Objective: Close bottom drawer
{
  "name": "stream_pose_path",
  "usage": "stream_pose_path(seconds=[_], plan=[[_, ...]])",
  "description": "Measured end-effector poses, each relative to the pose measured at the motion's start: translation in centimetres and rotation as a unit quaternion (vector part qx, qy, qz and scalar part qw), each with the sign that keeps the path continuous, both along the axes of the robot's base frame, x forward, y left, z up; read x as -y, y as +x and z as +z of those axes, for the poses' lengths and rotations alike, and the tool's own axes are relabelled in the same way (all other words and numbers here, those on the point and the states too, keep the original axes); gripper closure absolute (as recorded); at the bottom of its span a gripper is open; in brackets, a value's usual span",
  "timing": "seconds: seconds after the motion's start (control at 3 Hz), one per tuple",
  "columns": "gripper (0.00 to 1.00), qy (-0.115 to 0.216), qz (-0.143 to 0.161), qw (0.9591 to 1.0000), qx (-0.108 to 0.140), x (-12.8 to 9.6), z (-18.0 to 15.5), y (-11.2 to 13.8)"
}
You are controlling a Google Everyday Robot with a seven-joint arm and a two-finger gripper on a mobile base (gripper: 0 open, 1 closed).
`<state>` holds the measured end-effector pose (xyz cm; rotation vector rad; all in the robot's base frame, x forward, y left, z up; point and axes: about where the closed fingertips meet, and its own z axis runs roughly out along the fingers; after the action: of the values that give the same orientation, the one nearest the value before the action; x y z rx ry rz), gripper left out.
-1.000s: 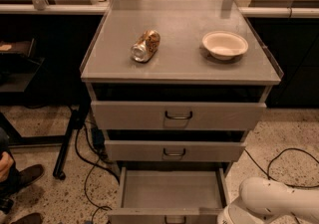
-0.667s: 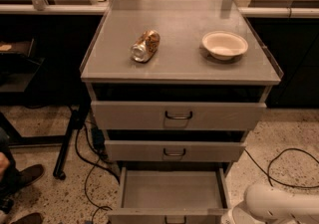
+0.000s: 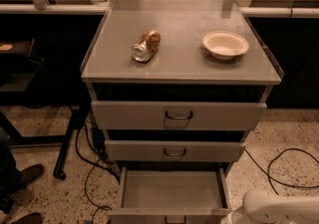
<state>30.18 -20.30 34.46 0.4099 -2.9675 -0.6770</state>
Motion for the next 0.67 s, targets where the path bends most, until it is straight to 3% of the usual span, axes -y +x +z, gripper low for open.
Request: stream_pose_path(seconds=[0.33, 0.67], plan=[[1.00, -0.016, -0.008, 0.9998, -0.013, -0.4, -3.1, 0.5], [1.00, -0.035, -0.036, 0.9985, -0.021, -1.1, -7.1, 2.4]])
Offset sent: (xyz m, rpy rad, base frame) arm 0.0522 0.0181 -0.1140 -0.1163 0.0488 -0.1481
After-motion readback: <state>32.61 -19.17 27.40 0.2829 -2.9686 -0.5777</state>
